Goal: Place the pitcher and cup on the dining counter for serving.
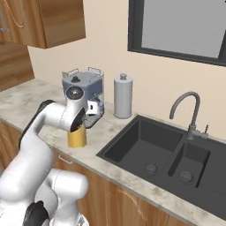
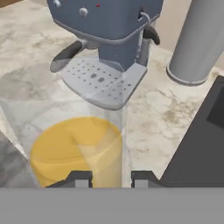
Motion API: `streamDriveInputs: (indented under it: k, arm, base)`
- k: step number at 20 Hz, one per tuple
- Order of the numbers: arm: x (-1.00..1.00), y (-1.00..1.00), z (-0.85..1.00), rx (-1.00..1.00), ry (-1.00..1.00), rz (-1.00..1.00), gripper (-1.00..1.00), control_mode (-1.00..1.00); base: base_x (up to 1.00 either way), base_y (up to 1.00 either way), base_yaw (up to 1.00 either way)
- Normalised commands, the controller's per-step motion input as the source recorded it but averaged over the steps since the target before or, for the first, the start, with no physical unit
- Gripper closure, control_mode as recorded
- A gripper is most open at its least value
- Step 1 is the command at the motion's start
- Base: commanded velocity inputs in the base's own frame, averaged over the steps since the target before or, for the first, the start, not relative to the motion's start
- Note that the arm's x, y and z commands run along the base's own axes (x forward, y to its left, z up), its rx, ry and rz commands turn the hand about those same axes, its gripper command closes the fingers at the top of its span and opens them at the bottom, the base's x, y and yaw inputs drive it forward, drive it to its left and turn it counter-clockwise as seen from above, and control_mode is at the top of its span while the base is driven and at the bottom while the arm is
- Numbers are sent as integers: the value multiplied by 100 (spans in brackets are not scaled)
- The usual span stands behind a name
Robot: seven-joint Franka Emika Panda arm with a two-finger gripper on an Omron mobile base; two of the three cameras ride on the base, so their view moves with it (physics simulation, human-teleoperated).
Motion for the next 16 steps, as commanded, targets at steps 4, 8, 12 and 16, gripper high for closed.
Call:
streamDriveInputs:
  k: [4, 8, 12, 16]
  arm:
    - [-59, 18, 94, 0, -23, 0, 100, -100]
    - [-58, 11, 72, 0, -24, 0, 100, -100]
    - [-55, 16, 50, 0, -20, 7, 100, -100]
    - [0, 0, 0, 0, 0, 0, 100, 100]
  base:
    - [0, 0, 0]
    - [0, 0, 0]
    - [0, 0, 0]
    - [-44, 57, 71]
